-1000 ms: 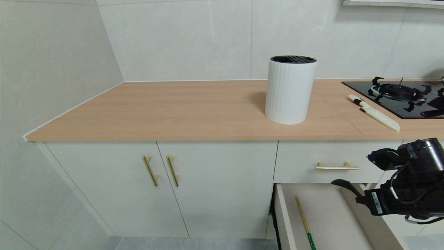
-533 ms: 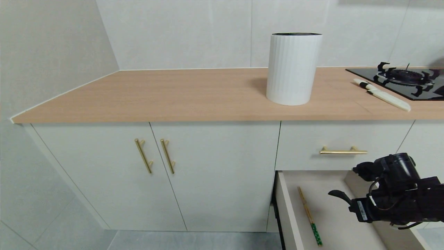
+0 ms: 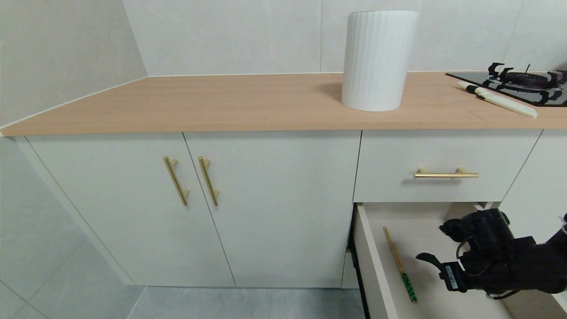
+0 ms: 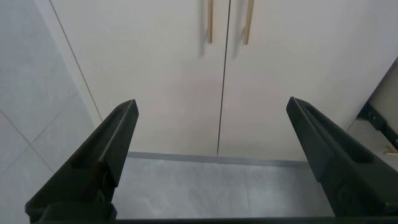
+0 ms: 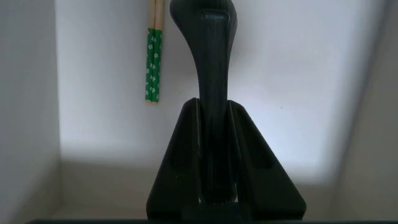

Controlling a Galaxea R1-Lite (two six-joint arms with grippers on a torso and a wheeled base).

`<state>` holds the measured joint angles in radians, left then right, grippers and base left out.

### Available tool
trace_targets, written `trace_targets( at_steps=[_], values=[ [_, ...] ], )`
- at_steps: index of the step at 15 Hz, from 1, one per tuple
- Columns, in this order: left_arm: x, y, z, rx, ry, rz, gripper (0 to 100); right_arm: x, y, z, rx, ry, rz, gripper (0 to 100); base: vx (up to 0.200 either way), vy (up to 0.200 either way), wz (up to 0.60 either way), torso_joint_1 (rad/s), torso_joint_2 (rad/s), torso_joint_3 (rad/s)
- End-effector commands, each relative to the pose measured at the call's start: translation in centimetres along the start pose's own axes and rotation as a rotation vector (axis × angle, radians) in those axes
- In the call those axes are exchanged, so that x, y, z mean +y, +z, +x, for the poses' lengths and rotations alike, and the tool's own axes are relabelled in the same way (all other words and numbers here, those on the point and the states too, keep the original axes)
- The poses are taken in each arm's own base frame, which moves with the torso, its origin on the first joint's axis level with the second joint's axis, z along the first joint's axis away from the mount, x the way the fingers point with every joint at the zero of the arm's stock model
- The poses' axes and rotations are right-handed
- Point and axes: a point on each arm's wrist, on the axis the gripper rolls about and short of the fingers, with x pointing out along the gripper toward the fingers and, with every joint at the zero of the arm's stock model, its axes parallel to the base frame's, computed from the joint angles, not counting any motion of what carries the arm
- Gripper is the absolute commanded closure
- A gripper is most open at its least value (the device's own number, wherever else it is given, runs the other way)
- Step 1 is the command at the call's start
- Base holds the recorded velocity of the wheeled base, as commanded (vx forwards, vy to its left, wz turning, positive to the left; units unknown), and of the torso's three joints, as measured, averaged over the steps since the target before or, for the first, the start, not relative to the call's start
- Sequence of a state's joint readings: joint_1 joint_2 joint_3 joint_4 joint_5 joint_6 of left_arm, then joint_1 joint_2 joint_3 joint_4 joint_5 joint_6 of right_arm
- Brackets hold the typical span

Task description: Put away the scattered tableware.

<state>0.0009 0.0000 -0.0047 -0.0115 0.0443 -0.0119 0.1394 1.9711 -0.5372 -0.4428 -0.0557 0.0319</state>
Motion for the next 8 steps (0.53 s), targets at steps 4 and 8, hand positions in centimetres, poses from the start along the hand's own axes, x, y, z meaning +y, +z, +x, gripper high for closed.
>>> trace_targets(
  at_steps=[4, 8],
  values=[
    [0.0, 0.0, 0.0, -0.001, 0.001, 0.000, 0, 0.1, -0.6, 3.4, 0.002, -0.027, 0.031, 100, 0.000, 0.000, 0.00, 0.001, 0.01, 0.012],
    [0.0, 0.0, 0.0, -0.001, 0.001, 0.000, 0, 0.2, -1.1, 6.2, -0.030, -0.048, 0.048, 100, 0.000, 0.000, 0.00, 0.000, 0.00, 0.000]
  ],
)
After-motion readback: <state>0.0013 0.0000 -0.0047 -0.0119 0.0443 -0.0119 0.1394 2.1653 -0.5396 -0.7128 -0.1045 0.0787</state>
